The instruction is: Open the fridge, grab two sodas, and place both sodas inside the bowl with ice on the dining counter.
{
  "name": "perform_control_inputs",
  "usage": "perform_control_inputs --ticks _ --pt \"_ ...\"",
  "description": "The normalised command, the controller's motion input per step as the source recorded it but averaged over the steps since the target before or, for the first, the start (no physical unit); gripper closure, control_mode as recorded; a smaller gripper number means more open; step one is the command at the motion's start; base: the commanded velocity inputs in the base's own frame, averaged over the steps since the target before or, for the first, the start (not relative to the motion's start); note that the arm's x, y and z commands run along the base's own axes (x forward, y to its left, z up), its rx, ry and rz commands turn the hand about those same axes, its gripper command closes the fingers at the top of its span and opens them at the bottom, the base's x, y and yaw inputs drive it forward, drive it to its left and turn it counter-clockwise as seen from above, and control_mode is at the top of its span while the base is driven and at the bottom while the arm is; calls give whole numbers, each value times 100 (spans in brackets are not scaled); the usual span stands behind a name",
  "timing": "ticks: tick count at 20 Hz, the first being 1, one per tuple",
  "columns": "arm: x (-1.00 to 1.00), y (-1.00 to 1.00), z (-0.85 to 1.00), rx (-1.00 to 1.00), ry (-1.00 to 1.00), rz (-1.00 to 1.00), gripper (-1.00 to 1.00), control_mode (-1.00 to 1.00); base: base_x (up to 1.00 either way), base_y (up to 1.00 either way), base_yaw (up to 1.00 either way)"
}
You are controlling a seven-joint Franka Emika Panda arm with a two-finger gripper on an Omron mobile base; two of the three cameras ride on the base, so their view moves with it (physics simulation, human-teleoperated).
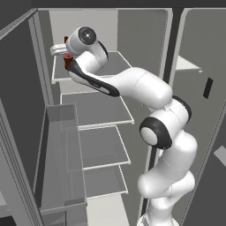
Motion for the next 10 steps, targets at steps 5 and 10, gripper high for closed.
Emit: perform_control_inputs --ticks 5,10 --pt "9 0 0 0 0 0 -100 -100 0 0 0" --pt "11 0 0 0 0 0 -100 -100 0 0 0"
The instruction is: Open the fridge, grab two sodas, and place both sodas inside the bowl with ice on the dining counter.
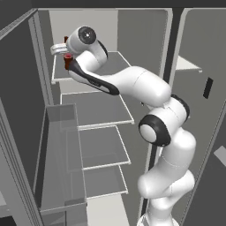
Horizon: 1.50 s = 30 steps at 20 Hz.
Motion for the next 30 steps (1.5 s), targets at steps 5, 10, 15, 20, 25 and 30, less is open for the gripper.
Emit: perform_control_inputs --ticks 5,10,15,20,25,30 --pt "11 2 -2 0 0 0 -100 -100 0 0 0" --pt "10 9 -11 0 0 0 -100 -100 0 0 0" --pt "8 14 -14 0 1 0 100 -100 0 0 0" --pt "8 12 -10 0 1 0 100 -100 0 0 0" --pt "2 1 -2 0 2 0 100 -100 0 0 0" --pt "0 0 -1 0 1 0 100 -100 0 0 0"
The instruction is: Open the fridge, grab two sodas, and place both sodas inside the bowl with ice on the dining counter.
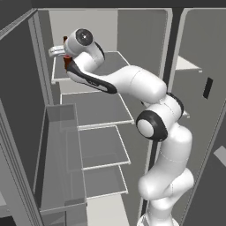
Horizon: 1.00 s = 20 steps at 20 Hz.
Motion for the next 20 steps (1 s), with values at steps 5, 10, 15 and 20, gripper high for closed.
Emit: perform_control_inputs --ticks 5,10,15,20 --pt "-1 0 0 0 0 0 100 -100 0 0 0" --pt "-9 0 0 0 0 0 100 -100 0 0 0" --pt "-37 -8 0 2 0 0 100 -100 0 0 0" --pt "-55 -10 0 2 0 0 100 -100 0 0 0"
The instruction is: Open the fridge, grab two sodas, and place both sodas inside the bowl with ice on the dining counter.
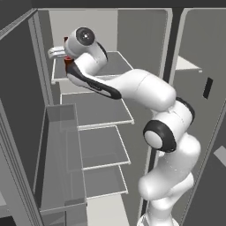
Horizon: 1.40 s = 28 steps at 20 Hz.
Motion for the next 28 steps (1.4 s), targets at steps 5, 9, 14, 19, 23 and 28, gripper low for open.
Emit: perform_control_inputs --ticks 5,9,14,19,23,28 --pt "-68 -23 0 3 -1 1 100 -100 0 0 0" --pt "-80 -44 0 5 -6 3 100 -100 0 0 0" --pt "-92 -54 0 7 -8 2 100 -100 0 0 0" --pt "-100 -55 -2 9 -8 2 100 -100 0 0 0" --pt "-100 -52 -1 8 -1 4 100 -100 0 0 0" --pt "-96 -47 -2 5 0 5 100 -100 0 0 0"
